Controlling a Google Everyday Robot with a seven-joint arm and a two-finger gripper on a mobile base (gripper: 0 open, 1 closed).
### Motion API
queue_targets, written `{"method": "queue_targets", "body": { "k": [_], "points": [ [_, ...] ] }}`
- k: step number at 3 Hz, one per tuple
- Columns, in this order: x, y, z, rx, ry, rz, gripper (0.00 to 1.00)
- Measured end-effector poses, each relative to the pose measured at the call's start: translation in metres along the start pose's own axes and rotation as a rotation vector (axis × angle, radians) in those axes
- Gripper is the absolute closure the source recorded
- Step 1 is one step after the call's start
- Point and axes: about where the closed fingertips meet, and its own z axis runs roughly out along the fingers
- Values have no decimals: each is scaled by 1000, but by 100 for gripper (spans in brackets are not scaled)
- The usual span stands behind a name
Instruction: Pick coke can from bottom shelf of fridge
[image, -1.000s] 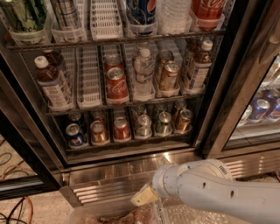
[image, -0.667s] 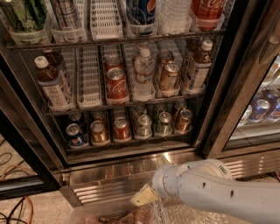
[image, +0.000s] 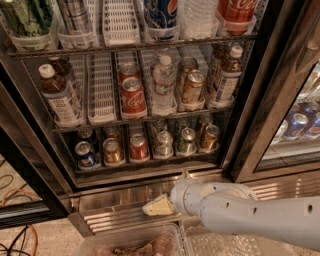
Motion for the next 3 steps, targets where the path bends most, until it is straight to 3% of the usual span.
{"method": "queue_targets", "body": {
  "k": [1, 2, 3],
  "points": [
    [-6, -2, 27, 29, -71, 39, 0],
    [-27, 11, 61, 41, -162, 49, 0],
    [-68, 13, 83, 74, -285, 56, 0]
  ]
}}
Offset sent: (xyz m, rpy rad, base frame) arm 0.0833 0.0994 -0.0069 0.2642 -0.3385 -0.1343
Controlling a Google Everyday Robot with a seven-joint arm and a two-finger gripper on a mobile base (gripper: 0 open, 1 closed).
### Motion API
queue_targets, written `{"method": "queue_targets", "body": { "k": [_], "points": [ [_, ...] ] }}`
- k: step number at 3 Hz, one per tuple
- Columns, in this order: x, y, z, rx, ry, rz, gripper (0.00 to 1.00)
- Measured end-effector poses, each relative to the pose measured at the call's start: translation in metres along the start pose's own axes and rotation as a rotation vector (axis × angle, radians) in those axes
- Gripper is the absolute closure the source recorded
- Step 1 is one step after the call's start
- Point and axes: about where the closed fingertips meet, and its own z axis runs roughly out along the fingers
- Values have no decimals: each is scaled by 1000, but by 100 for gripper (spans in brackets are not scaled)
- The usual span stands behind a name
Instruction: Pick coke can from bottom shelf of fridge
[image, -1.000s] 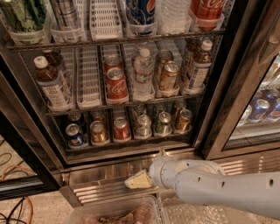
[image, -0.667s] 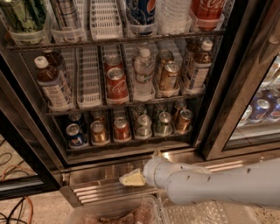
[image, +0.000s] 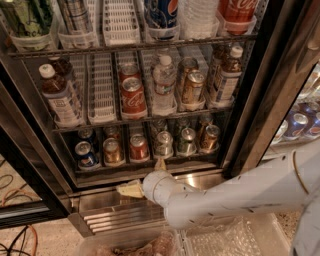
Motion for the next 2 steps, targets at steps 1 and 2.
{"method": "queue_targets", "body": {
  "k": [1, 2],
  "points": [
    [-8, -5, 1, 19, -32, 1, 0],
    [-6, -1, 0, 44, -49, 16, 0]
  ]
}}
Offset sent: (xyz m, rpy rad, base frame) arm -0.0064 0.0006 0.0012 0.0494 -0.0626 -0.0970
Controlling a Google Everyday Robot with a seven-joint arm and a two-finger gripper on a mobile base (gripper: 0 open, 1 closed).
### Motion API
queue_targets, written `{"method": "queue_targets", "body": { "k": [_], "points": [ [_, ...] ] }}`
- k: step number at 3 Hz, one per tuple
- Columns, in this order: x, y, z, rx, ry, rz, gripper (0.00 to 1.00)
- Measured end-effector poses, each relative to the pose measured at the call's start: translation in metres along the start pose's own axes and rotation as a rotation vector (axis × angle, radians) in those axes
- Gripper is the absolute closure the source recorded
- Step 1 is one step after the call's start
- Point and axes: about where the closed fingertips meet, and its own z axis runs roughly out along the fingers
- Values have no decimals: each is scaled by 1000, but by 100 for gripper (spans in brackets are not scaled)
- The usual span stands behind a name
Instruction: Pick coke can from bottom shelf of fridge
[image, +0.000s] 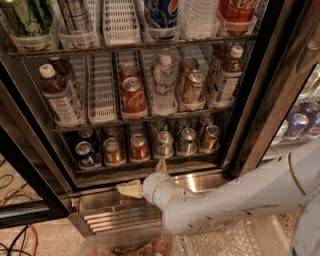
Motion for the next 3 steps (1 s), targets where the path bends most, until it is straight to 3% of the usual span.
{"method": "queue_targets", "body": {
  "k": [2, 3],
  "points": [
    [0, 10, 23, 49, -73, 22, 0],
    [-5, 11, 32, 108, -128, 33, 0]
  ]
}}
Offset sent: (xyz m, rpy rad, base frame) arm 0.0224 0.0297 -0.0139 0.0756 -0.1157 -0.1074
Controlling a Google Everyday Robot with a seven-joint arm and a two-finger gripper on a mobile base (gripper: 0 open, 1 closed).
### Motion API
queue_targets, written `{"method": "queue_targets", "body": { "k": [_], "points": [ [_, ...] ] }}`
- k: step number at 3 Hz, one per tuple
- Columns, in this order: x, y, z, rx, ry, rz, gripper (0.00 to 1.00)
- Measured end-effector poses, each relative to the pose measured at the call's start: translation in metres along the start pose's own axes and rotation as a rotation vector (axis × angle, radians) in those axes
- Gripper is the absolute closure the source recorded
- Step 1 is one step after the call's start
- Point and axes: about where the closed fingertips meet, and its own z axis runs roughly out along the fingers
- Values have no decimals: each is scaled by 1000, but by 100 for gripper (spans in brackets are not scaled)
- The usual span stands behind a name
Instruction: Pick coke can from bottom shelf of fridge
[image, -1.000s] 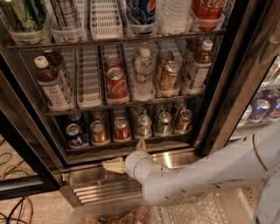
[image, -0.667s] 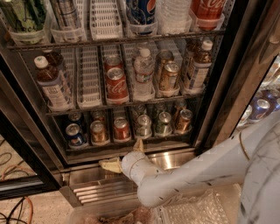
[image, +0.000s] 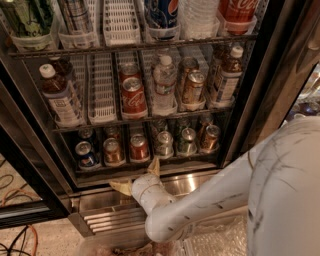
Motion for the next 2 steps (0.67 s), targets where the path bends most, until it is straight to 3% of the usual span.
{"method": "queue_targets", "body": {
  "k": [1, 2],
  "points": [
    [-8, 1, 11, 47, -58, 0, 3],
    [-14, -2, 18, 85, -92, 0, 15]
  ]
}}
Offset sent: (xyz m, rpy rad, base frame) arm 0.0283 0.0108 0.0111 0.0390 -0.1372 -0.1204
